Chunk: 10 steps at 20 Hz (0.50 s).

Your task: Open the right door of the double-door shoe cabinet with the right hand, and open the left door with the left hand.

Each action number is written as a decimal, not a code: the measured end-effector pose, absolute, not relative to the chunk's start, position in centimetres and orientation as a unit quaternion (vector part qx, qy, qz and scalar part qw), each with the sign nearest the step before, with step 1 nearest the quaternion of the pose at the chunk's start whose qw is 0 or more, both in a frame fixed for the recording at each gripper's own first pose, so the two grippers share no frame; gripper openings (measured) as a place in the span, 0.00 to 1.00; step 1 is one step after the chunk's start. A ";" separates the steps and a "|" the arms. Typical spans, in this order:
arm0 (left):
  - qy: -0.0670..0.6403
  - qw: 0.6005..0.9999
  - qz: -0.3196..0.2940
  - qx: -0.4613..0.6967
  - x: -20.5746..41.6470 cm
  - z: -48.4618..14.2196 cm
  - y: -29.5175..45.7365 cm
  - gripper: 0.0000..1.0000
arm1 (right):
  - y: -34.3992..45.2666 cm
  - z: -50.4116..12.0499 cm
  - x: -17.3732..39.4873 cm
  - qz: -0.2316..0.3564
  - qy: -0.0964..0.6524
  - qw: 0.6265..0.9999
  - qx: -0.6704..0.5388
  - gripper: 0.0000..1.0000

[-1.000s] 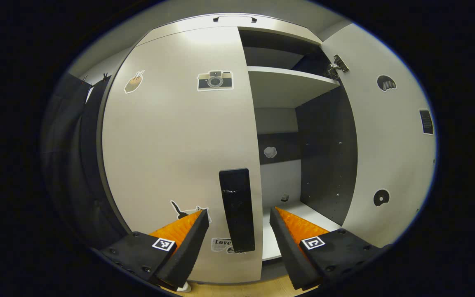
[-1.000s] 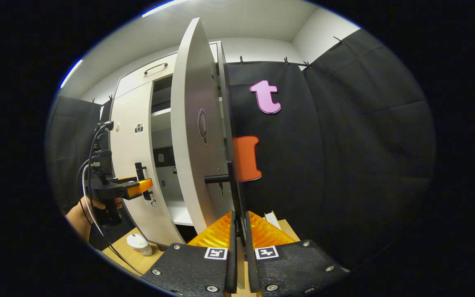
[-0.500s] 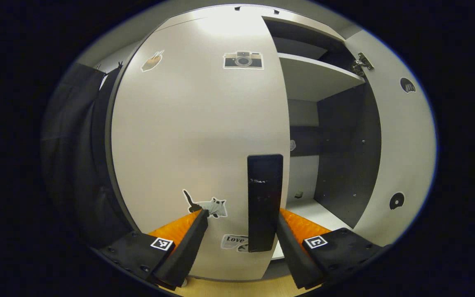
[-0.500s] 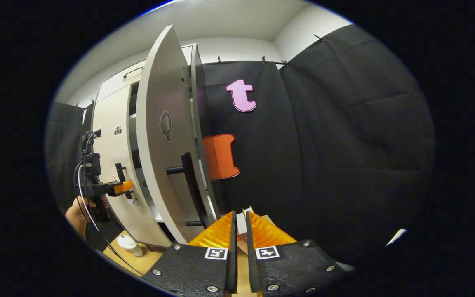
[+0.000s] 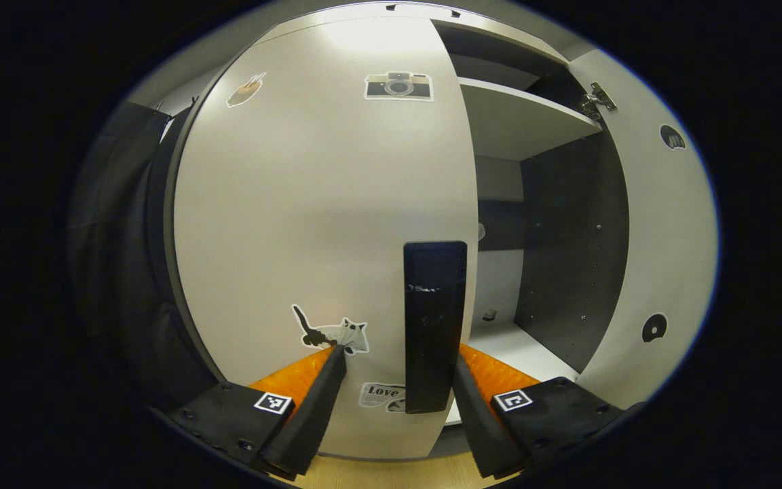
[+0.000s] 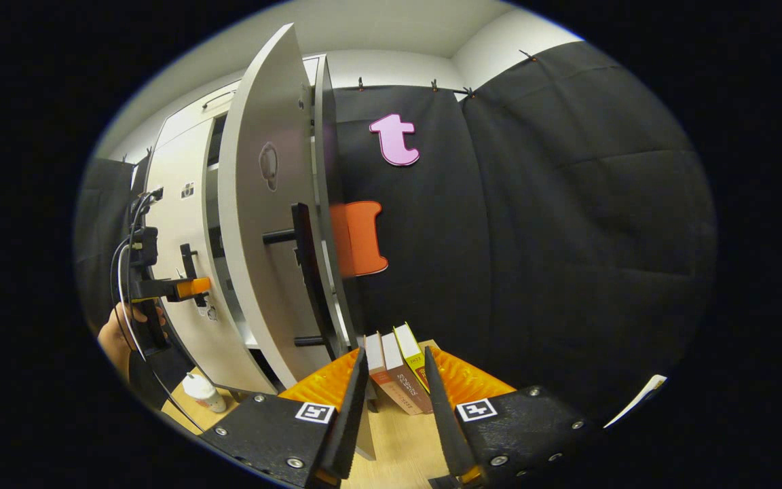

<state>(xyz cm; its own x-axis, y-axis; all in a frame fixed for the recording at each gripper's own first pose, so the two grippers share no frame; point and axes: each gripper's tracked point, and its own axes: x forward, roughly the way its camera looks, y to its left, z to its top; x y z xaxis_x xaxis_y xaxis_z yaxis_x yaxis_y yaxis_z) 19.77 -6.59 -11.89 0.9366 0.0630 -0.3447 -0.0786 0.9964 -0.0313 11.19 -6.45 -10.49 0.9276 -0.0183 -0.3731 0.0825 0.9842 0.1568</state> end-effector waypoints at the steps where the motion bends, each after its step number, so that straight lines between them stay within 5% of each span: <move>1: 0.173 0.984 0.029 -0.018 19.7 -11.8 -7.1 0.88 | -6.3 -10.4 11.1 -0.023 0.187 0.978 0.088 0.56; 3: 0.164 0.986 0.006 -0.012 19.8 -11.5 -8.5 0.68 | -6.1 -10.5 11.0 -0.022 0.186 0.978 0.088 0.53; 4: 0.165 0.986 0.006 -0.007 19.7 -11.6 -8.5 0.41 | -6.3 -10.5 10.9 -0.024 0.186 0.978 0.086 0.53; 10: 0.161 0.985 -0.007 -0.065 19.6 -11.5 -8.4 0.28 | -6.4 -10.4 10.4 -0.028 0.187 0.978 0.087 0.53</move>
